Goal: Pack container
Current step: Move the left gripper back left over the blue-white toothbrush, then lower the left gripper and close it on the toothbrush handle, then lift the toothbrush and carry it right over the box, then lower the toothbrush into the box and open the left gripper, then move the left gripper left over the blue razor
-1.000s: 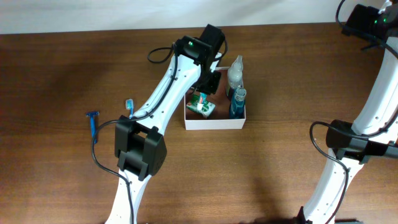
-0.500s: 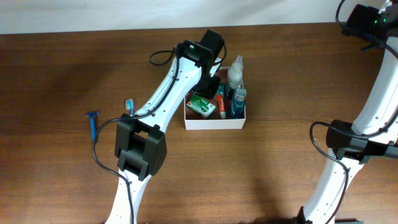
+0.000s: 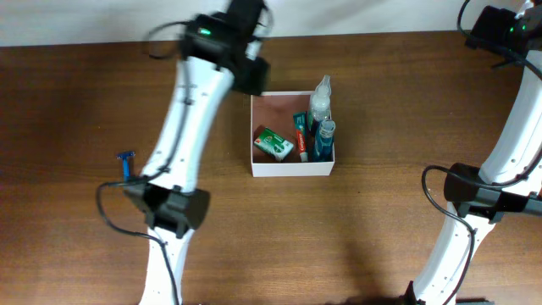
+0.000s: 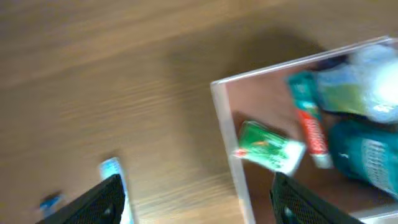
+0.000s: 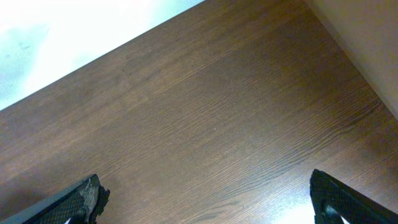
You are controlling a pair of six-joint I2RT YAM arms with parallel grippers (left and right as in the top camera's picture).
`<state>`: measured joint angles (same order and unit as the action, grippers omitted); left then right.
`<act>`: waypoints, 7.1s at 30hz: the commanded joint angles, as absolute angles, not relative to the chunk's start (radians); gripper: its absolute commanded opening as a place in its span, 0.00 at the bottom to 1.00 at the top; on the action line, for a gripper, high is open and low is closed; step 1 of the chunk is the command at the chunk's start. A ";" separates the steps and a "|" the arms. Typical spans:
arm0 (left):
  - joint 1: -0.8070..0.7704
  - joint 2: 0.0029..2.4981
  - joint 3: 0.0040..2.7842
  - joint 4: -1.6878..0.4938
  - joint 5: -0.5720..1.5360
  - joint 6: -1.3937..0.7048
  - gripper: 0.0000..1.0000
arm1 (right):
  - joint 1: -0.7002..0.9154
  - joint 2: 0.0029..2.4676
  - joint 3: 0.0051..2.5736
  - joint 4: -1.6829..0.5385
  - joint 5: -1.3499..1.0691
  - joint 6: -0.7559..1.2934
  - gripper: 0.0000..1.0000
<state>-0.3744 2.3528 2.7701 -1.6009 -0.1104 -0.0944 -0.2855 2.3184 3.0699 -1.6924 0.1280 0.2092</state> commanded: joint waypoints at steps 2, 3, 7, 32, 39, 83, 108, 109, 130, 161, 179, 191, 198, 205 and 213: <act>-0.237 2.352 2.808 -1.683 -0.154 -0.102 0.75 | -0.282 2.324 3.067 -1.699 0.140 0.210 0.98; -0.208 2.352 2.805 -1.688 -0.148 -0.104 0.75 | -0.282 2.324 3.067 -1.699 0.140 0.210 0.98; -0.115 2.350 2.798 -1.688 -0.057 -0.104 0.75 | -0.282 2.324 3.067 -1.699 0.140 0.210 0.98; 0.059 2.204 1.980 -1.573 0.060 -0.097 0.76 | -0.282 2.324 3.067 -1.699 0.140 0.210 0.98; 0.059 2.204 1.848 -1.473 0.057 -0.073 0.75 | -0.282 2.324 3.067 -1.699 0.140 0.210 0.98; 0.046 2.204 1.584 -1.188 0.003 -0.074 0.25 | -0.282 2.324 3.067 -1.699 0.140 0.210 0.98; -0.146 2.203 2.473 -1.560 0.121 -0.074 0.01 | -0.282 2.324 3.067 -1.699 0.140 0.210 0.98; -0.176 2.203 2.493 -1.562 0.120 -0.074 0.01 | -0.282 2.324 3.067 -1.698 0.140 0.210 0.99; -0.522 2.211 2.291 -1.325 -0.020 -0.031 0.01 | -0.282 2.324 3.067 -1.699 0.140 0.210 0.98; -0.524 2.213 1.959 -1.097 0.007 -0.001 0.02 | -0.282 2.324 3.067 -1.699 0.140 0.210 0.98; -0.524 2.213 1.943 -1.084 0.007 0.055 0.28 | -0.282 2.324 3.067 -1.699 0.140 0.210 0.99; -0.519 2.193 2.088 -1.119 0.038 0.046 0.67 | -0.282 2.324 3.067 -1.699 0.140 0.210 0.99; -0.450 2.154 2.372 -1.219 -0.014 0.018 0.86 | -0.282 2.324 3.067 -1.699 0.140 0.210 0.98; -0.292 2.117 2.463 -1.319 -0.050 0.007 0.87 | -0.282 2.324 3.067 -1.699 0.140 0.210 0.99; -0.104 2.114 2.463 -1.503 -0.050 -0.088 0.96 | -0.282 2.324 3.067 -1.699 0.140 0.210 0.98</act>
